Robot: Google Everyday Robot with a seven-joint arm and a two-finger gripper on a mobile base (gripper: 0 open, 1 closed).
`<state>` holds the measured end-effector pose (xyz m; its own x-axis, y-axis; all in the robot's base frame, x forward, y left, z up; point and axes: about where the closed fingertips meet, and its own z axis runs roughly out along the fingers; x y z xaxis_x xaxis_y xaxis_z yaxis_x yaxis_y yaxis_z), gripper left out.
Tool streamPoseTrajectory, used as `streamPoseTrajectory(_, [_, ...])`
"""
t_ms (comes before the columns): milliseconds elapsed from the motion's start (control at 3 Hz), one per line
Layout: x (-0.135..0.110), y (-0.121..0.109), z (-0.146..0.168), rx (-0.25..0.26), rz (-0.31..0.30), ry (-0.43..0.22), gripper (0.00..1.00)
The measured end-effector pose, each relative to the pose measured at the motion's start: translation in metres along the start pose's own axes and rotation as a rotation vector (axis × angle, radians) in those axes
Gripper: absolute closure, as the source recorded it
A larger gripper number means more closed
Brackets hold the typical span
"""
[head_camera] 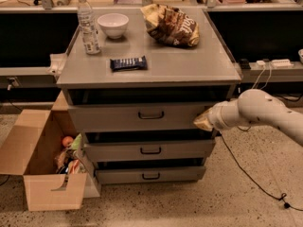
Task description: Close top drawer
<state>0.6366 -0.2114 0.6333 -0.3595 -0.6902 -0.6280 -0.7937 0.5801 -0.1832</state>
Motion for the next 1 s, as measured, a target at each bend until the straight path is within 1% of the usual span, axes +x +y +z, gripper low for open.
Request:
streamPoseTrajectory(333, [0.0,0.0,0.0,0.0,0.0,0.0,0.28])
streamPoseTrajectory(667, [-0.0009,0.0026,-0.0006,0.002,0.001,-0.02,0.05])
streamPoseTrajectory(1000, [0.0011,0.0073,-0.0036,0.002,0.001,-0.022,0.0])
